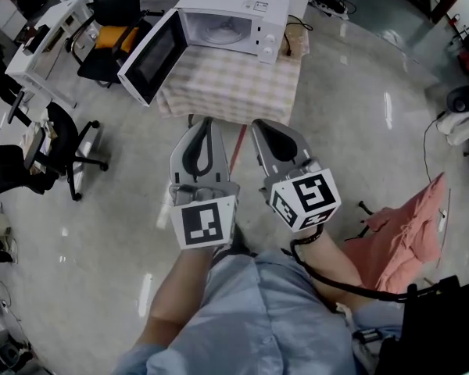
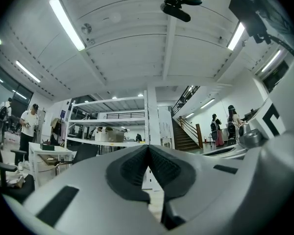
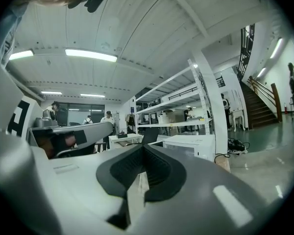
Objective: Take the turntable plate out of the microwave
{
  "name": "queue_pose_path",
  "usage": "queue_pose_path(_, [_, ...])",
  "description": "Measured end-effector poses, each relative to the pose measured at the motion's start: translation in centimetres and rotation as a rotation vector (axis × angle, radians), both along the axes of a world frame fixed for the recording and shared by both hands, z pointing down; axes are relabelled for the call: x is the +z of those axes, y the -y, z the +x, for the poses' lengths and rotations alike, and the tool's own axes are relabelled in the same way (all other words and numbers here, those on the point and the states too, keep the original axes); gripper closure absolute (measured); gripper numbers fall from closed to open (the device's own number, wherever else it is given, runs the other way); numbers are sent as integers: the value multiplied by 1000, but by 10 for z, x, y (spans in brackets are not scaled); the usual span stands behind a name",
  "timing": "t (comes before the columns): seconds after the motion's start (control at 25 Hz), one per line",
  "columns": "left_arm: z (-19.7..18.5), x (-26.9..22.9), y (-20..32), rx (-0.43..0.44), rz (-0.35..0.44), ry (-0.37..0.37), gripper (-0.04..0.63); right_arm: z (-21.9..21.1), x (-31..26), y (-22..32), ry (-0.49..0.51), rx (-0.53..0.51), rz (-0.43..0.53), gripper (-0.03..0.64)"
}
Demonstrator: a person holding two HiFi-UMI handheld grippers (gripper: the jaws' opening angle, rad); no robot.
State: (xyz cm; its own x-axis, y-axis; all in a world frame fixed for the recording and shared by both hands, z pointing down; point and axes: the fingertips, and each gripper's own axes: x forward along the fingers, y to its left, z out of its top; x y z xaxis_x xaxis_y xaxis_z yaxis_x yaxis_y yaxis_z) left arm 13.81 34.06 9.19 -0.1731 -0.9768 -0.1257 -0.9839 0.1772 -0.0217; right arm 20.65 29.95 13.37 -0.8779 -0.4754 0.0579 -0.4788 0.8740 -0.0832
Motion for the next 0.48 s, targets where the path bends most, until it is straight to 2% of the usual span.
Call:
queue_pose_path(0.2, [-32, 1, 11, 15, 9, -15, 588, -33, -3, 9, -6, 9, 18, 615])
queue_pose_path(0.48, [-56, 5, 28, 23, 9, -24, 588, -56, 0, 28, -15, 22, 17, 615])
